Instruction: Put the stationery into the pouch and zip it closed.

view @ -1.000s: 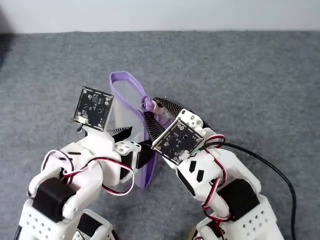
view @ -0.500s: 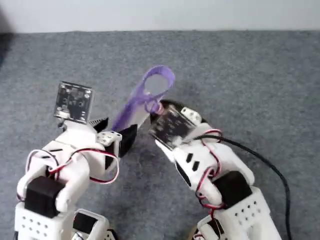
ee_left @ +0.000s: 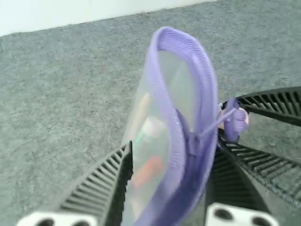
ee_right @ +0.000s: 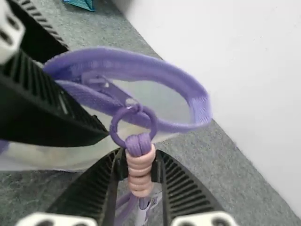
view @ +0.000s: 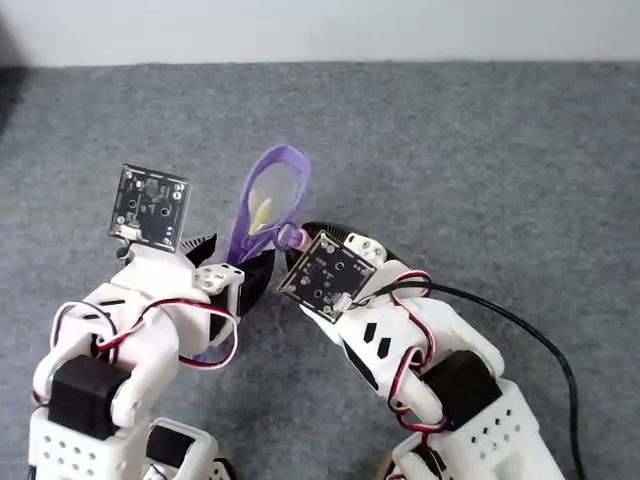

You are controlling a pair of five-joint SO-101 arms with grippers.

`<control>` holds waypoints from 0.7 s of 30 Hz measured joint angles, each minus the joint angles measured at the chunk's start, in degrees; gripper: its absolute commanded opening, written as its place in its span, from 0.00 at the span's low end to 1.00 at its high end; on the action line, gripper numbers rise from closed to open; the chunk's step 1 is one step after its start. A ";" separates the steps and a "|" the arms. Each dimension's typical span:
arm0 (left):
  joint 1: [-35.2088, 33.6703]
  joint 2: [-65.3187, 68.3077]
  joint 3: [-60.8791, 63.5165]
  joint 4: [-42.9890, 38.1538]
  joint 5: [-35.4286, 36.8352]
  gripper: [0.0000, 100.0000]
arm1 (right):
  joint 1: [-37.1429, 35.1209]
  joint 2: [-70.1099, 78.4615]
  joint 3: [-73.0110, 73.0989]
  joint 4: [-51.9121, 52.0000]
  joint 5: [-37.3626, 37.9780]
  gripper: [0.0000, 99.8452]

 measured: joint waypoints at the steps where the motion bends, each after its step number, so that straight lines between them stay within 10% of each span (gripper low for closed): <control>1: 0.00 0.00 0.00 0.00 -0.26 0.23 | -0.09 0.00 0.00 0.00 0.00 0.01; 21: 0.09 0.00 0.09 -2.46 -9.67 0.01 | -0.26 0.00 -0.18 -0.35 0.00 0.01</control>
